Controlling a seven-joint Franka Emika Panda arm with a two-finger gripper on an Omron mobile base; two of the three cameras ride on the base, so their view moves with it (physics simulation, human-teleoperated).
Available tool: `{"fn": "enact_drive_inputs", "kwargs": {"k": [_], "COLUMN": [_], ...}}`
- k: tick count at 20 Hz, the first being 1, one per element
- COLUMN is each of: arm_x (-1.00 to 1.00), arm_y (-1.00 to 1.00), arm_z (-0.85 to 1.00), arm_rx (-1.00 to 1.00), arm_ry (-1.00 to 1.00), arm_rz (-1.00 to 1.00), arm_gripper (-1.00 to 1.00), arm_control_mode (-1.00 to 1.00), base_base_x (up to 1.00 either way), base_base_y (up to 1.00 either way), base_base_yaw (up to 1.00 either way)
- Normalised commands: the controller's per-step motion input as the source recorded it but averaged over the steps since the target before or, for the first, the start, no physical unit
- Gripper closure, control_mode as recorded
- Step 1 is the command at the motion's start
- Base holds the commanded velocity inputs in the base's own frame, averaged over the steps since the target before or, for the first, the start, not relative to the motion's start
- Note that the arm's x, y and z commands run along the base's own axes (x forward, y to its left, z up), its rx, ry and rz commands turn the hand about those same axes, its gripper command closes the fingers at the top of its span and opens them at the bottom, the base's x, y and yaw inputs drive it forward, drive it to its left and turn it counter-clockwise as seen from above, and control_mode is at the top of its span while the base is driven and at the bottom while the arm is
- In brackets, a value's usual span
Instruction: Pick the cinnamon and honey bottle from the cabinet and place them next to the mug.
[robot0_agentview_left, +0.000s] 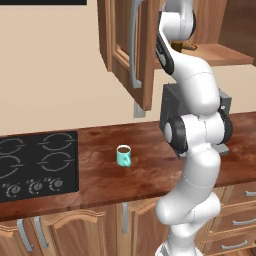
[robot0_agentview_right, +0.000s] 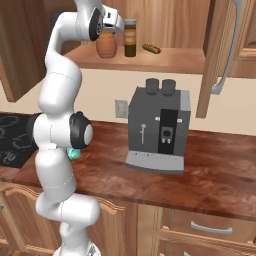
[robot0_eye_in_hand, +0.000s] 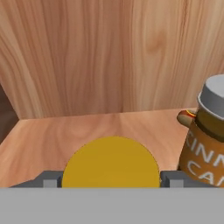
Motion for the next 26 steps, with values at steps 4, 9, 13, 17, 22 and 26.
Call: {"fn": "enact_drive_inputs", "kwargs": {"k": [4,9,13,17,22,26], "arm_x": [0.0,-0.28,-0.65,-0.71,-0.84,-1.0], "arm_y": [0.0,-0.04,-0.04,0.0,0.0,-0.06], "arm_z": [0.0,0.0,0.0,0.0,0.0,-0.02], "arm_rx": [0.0,0.0,0.01,0.01,0.01,0.01], "arm_ry": [0.0,0.0,-0.05,-0.08,-0.08,-0.05], "arm_rz": [0.0,0.0,0.0,0.0,0.01,0.03], "arm_gripper": [1.0,1.0,1.0,1.0,1.0,1.0], "arm_control_mode": [-1.0,-1.0,-1.0,-1.0,-1.0,-1.0], "base_base_x": [0.0,0.0,0.0,0.0,0.0,0.0], "base_base_y": [0.0,0.0,0.0,0.0,0.0,0.0], "base_base_yaw": [0.0,0.0,0.0,0.0,0.0,0.0]}}
